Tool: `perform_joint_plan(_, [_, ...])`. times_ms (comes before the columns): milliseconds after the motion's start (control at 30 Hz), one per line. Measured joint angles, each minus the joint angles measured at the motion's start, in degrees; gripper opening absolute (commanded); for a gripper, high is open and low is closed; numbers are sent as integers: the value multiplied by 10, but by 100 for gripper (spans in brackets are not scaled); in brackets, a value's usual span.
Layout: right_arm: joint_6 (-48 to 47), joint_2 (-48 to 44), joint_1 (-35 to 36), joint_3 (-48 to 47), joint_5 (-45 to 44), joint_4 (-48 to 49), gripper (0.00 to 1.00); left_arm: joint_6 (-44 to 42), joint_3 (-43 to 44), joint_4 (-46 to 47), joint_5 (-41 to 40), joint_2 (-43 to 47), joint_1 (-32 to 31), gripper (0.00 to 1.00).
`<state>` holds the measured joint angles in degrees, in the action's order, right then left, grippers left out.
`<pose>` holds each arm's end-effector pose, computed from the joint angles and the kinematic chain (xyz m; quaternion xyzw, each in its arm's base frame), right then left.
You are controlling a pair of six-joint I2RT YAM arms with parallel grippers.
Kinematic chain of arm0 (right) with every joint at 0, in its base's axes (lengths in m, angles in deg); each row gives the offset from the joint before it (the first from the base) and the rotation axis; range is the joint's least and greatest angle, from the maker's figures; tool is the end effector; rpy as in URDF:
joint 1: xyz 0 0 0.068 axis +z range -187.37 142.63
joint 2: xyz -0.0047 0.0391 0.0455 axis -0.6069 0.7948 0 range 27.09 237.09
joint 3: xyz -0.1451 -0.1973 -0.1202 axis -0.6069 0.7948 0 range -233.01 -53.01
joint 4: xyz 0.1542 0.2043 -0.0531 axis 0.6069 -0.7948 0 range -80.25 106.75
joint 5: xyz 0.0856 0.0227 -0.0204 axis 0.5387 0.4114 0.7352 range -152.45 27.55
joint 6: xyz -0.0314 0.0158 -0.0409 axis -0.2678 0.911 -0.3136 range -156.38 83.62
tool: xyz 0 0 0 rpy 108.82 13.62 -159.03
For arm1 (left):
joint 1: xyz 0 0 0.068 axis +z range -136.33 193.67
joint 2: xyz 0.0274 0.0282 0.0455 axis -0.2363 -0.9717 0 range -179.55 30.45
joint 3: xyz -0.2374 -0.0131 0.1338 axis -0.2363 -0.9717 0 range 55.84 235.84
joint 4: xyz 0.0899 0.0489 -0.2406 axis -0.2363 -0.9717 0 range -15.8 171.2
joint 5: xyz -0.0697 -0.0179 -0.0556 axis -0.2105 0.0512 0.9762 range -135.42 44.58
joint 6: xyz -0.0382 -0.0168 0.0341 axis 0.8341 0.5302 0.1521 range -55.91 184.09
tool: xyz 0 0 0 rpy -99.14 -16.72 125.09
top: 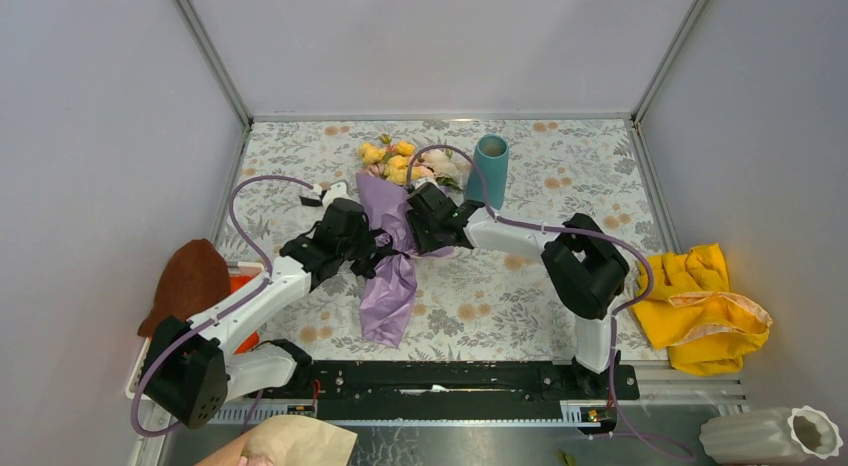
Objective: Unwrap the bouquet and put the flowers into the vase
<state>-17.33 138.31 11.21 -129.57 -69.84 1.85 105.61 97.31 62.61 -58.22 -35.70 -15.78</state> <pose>0.2826 0.3135 0.1864 -0.2171 0.9112 0.1417 0.3202 0.2130 -0.1112 0.2328 -0.1398 0.9026 -0.1455 0.3803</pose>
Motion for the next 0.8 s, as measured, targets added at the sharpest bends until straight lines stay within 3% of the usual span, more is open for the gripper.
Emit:
perform_joint_plan(400, [-2, -98, 0, 5, 77, 27, 47, 3, -5, -8, -21, 4, 0, 26])
perform_joint_plan(800, [16, -70, 10, 19, 180, 41, 47, 17, -5, -43, -65, 61, 0, 25])
